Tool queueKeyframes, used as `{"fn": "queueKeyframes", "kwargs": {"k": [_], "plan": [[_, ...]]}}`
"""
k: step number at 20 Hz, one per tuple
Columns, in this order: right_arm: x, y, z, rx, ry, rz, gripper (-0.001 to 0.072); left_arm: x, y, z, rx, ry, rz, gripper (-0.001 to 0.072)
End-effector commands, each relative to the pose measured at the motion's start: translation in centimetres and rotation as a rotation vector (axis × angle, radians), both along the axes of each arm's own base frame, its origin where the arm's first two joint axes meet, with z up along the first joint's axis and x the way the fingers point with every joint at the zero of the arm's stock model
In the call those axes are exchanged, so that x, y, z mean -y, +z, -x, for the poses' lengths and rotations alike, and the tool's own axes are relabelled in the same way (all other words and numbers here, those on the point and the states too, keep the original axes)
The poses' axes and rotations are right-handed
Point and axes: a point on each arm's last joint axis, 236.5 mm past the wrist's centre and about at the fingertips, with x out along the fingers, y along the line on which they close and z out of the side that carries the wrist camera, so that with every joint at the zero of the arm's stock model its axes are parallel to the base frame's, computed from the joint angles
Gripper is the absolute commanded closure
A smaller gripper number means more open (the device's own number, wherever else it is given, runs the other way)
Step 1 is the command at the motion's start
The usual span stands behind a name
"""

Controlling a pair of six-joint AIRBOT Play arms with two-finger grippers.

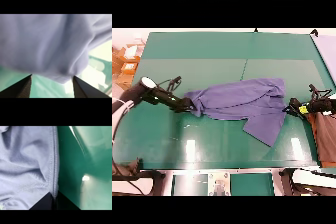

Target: Fold the shirts.

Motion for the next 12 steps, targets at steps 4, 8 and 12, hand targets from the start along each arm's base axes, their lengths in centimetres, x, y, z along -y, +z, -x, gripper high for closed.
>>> {"fn": "queueKeyframes", "kwargs": {"k": [4,8,12], "plan": [[-0.7,0.2,-0.1,0.001,0.009,-0.016,0.0694,2.5,-1.2,-3.4,0.174,0.069,-0.036,0.0604],[-1.1,0.6,-0.5,0.014,-0.005,-0.043,0.0694,2.0,0.7,-5.0,0.252,0.035,-0.071,0.0679],[-1.6,1.0,-0.9,0.026,-0.015,-0.068,0.0694,2.5,4.5,-6.1,0.32,-0.004,-0.053,0.068]]}}
